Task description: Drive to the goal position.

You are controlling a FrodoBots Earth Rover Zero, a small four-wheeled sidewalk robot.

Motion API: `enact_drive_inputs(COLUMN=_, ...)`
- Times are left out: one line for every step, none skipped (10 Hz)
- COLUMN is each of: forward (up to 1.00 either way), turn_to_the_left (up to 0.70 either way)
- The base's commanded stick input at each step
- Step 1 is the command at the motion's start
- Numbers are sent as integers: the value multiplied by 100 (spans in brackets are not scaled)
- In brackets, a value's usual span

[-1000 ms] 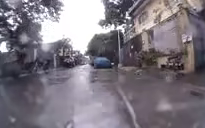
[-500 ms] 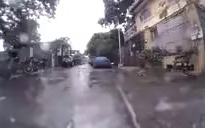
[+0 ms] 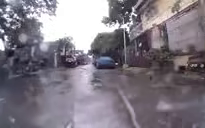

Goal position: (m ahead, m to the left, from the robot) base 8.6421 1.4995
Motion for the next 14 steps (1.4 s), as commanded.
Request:
enact_drive_inputs(forward=100, turn_to_the_left=0)
enact_drive_inputs(forward=100, turn_to_the_left=0)
enact_drive_inputs(forward=100, turn_to_the_left=0)
enact_drive_inputs(forward=100, turn_to_the_left=0)
enact_drive_inputs(forward=100, turn_to_the_left=0)
enact_drive_inputs(forward=100, turn_to_the_left=0)
enact_drive_inputs(forward=100, turn_to_the_left=0)
enact_drive_inputs(forward=100, turn_to_the_left=0)
enact_drive_inputs(forward=100, turn_to_the_left=0)
enact_drive_inputs(forward=100, turn_to_the_left=17)
enact_drive_inputs(forward=100, turn_to_the_left=27)
enact_drive_inputs(forward=100, turn_to_the_left=27)
enact_drive_inputs(forward=100, turn_to_the_left=9)
enact_drive_inputs(forward=100, turn_to_the_left=0)
